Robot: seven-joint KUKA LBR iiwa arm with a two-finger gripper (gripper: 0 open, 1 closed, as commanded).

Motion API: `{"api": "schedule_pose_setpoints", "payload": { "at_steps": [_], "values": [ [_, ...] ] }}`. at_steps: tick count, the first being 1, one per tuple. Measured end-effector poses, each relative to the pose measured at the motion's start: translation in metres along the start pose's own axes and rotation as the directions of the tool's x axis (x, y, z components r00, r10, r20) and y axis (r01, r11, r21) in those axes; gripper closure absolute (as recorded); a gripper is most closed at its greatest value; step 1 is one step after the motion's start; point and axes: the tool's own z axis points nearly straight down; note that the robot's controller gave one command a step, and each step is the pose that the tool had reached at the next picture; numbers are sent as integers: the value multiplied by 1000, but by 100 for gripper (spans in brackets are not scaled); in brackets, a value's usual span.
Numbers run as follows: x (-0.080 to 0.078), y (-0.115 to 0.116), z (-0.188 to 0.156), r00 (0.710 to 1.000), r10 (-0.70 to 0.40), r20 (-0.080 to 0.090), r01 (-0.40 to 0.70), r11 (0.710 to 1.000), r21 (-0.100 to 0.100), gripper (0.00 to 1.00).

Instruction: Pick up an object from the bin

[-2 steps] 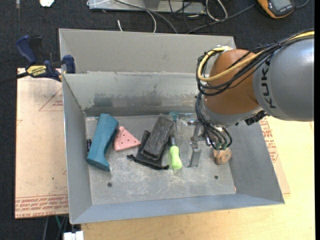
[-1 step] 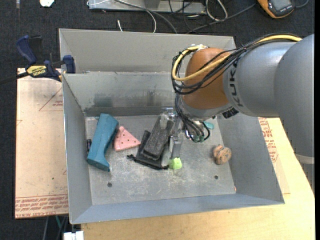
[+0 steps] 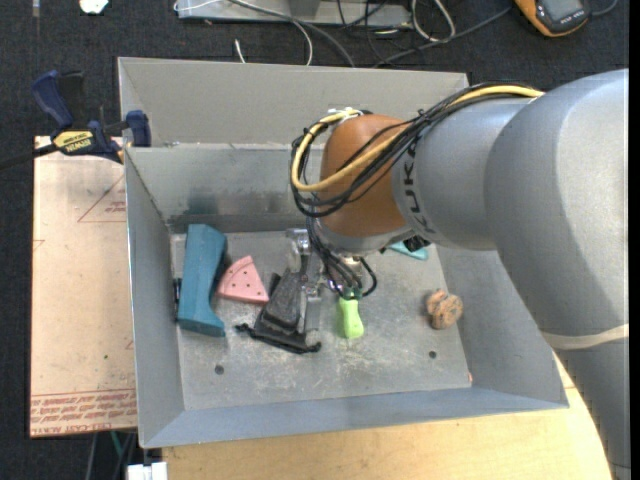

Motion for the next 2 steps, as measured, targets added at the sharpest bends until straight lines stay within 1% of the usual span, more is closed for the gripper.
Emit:
{"api": "schedule_pose_setpoints", "payload": {
  "at_steps": [1,2],
  "values": [
    [10,-6,3,999,41,10,-41,999,-8,0],
    [12,-5,3,999,37,11,-37,999,-2,0]
  ]
}}
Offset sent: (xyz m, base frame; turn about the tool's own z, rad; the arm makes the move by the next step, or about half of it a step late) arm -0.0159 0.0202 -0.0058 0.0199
